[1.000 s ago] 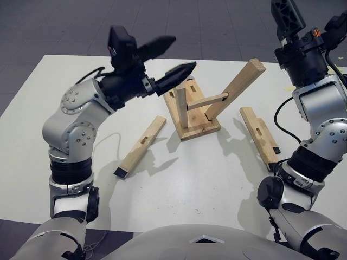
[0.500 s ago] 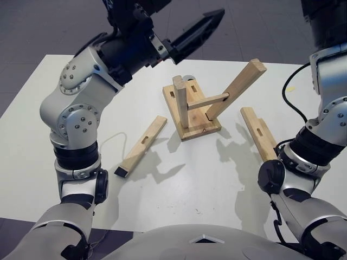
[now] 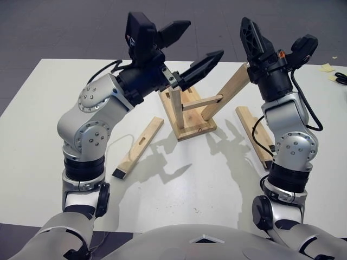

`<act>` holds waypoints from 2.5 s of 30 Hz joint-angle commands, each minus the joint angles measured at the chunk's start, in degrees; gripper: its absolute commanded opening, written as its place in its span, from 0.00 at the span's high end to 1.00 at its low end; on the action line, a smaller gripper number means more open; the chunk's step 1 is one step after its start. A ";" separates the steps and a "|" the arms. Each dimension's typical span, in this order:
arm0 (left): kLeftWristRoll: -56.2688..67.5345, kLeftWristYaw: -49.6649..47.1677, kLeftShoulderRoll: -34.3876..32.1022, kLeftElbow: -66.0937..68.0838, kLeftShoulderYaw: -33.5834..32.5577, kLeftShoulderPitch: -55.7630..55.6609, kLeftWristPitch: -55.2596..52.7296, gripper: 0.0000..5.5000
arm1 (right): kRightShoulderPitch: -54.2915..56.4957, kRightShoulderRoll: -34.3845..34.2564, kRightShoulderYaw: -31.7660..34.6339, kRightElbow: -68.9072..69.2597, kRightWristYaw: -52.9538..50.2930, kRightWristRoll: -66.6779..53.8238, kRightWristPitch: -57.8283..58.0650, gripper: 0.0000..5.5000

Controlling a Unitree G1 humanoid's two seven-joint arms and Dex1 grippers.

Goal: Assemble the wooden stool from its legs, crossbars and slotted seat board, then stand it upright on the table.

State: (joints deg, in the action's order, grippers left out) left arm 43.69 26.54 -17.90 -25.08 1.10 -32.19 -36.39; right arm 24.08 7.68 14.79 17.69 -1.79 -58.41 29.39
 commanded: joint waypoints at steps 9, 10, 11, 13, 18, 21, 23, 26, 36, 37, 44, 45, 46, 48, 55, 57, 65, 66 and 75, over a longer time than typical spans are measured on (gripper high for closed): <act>-1.12 -5.90 3.31 6.11 -7.10 -16.91 4.65 0.03 | 16.88 2.82 6.26 1.74 -12.61 -9.27 0.43 0.02; -0.70 -6.31 3.82 6.41 -7.25 -17.69 4.62 0.03 | 16.94 2.84 6.24 1.95 -12.92 -9.21 0.34 0.02; -0.59 -6.10 4.07 6.48 -6.82 -17.74 4.43 0.03 | 16.56 2.83 5.93 2.15 -12.82 -8.69 0.19 0.02; -2.08 -4.98 4.33 7.06 -4.26 -15.74 4.15 0.03 | 14.05 1.99 5.08 1.67 -13.08 -7.90 0.44 0.02; -8.92 3.24 -1.21 9.14 10.99 -0.59 0.63 0.03 | -1.58 1.75 -5.68 -7.47 -11.95 5.00 5.77 0.02; -12.78 6.63 -4.64 8.50 15.73 6.67 1.03 0.03 | -6.01 1.41 -8.46 -9.50 -10.17 8.95 6.47 0.02; -11.82 5.47 -3.66 7.13 14.68 8.24 0.75 0.03 | -5.90 0.58 -7.38 -8.67 -9.53 8.80 5.71 0.02; -10.96 2.81 -0.97 6.44 13.19 8.03 0.71 0.03 | -5.78 -0.38 -5.79 -7.28 -8.43 7.96 4.57 0.02; -1.08 -6.17 6.75 7.60 -1.99 -4.89 0.87 0.03 | -4.94 -5.79 -0.73 -0.27 -5.78 2.78 0.72 0.02; 1.71 -7.96 7.20 8.40 -5.51 -8.00 0.98 0.03 | -4.90 -5.93 -0.10 0.09 -5.72 2.24 0.28 0.02; 0.02 -16.99 -0.34 15.77 -17.25 -14.91 1.84 0.03 | -1.62 -5.84 9.50 0.80 -7.79 -2.74 -7.16 0.02; -4.52 -18.71 -1.96 16.24 -15.72 -12.30 1.97 0.03 | -0.75 -5.40 12.04 0.02 -9.21 -3.74 -8.78 0.02; -8.79 -20.38 -3.16 16.29 -14.12 -9.37 2.23 0.03 | -0.10 -4.29 14.18 -1.59 -10.75 -2.75 -10.33 0.02; -15.16 -22.48 -4.47 14.28 -11.22 -3.56 2.62 0.03 | -0.65 0.05 14.29 -5.82 -12.97 4.74 -10.12 0.02; -22.44 -25.40 -3.56 10.64 -9.81 4.96 1.05 0.03 | -5.04 7.72 -4.01 -8.05 -4.05 24.15 -3.34 0.02; -24.49 -24.14 -4.76 10.09 -8.45 6.65 1.25 0.03 | -6.18 9.02 -8.71 -6.95 1.87 25.77 -2.04 0.02; -25.38 -23.21 -3.58 10.25 -9.88 8.94 0.76 0.03 | -12.77 14.49 -13.79 1.82 15.99 24.22 4.59 0.02; -25.39 -23.14 -3.60 10.21 -10.11 9.19 0.64 0.03 | -13.32 14.72 -13.88 2.50 16.09 24.91 4.92 0.02; -30.16 -21.39 -6.25 16.09 -14.82 18.64 7.80 0.03 | -22.26 1.12 -11.80 2.42 -3.55 38.51 -1.13 0.02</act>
State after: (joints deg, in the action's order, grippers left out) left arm 15.63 5.32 -23.22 -12.56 -11.58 -16.68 -31.39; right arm 6.34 13.21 2.32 19.54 -0.26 -22.55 29.54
